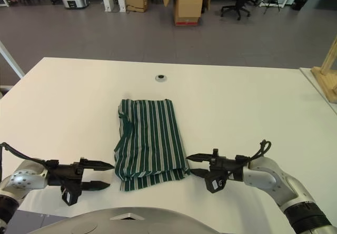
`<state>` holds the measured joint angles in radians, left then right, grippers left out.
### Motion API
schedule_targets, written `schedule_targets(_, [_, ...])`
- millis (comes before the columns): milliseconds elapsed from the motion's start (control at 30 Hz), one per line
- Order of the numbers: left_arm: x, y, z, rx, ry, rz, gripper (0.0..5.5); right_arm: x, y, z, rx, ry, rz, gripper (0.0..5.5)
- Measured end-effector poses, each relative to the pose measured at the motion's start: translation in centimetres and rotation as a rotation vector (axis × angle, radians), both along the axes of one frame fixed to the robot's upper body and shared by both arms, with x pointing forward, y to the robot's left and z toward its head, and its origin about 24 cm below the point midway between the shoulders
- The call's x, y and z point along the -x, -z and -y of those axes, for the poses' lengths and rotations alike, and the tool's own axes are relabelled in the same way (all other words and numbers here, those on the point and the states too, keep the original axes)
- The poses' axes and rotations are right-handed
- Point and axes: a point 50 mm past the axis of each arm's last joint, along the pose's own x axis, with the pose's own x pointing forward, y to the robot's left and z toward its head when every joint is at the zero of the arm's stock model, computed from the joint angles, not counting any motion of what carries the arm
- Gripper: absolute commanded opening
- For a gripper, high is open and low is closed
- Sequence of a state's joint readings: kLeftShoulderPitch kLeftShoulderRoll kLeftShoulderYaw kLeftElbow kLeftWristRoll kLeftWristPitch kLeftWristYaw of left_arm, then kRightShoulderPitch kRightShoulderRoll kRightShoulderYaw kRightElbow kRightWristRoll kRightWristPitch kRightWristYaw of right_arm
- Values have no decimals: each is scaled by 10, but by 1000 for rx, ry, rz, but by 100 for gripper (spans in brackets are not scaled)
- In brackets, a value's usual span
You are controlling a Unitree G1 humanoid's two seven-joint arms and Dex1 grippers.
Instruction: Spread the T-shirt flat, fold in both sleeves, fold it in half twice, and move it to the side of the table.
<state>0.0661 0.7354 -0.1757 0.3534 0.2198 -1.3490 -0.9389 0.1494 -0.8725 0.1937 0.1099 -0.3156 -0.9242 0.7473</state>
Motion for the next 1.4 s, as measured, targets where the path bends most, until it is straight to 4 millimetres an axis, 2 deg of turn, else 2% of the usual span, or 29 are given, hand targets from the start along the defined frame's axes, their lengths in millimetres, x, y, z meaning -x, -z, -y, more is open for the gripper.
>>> schedule_targets(300, [-13, 6, 17, 44, 68, 76, 318, -24, 1, -16, -16, -76, 26, 227])
schedule_targets(400, [-24, 9, 32, 69, 104, 102, 322, -27, 2, -24, -28, -110, 21, 171])
schedule_targets(433, [-26, 10, 36, 78, 112, 106, 297, -27, 3, -26, -27, -124, 17, 146])
schedule_targets(700, [-15, 18, 56, 103, 162, 140, 190, -21, 10, -36, -40, -163, -25, 15])
schedule_targets(867, [-16, 15, 58, 110, 195, 155, 140, -18, 12, -38, -58, -163, -73, 10])
schedule_targets(1000, [-4, 12, 59, 102, 300, 105, 111, 17, 8, -37, -74, -167, -333, 9])
schedule_targets(1067, [17, 10, 60, 117, 349, 33, 91, 33, 2, -39, -63, -173, -474, 9])
schedule_targets(1133, [50, 10, 60, 144, 383, -127, 75, 46, -9, -43, -68, -161, -623, 9])
schedule_targets(1200, [60, 11, 57, 92, 308, -266, 58, 46, -19, -46, -105, -115, -723, 9])
schedule_targets(1233, [81, 20, 53, -7, 311, -418, 41, 42, -29, -46, -150, -64, -786, 9])
schedule_targets(1267, [94, 23, 54, -49, 290, -534, 31, 40, -35, -47, -184, -29, -846, 9])
schedule_targets(1333, [95, 22, 54, -97, 228, -674, 4, 34, -47, -49, -244, 35, -964, 8])
schedule_targets(1367, [84, 19, 53, -97, 177, -728, 0, 31, -47, -47, -258, 70, -1005, 8])
schedule_targets(1400, [55, 9, 56, -44, 120, -752, 0, 26, -50, -45, -283, 105, -1034, 8])
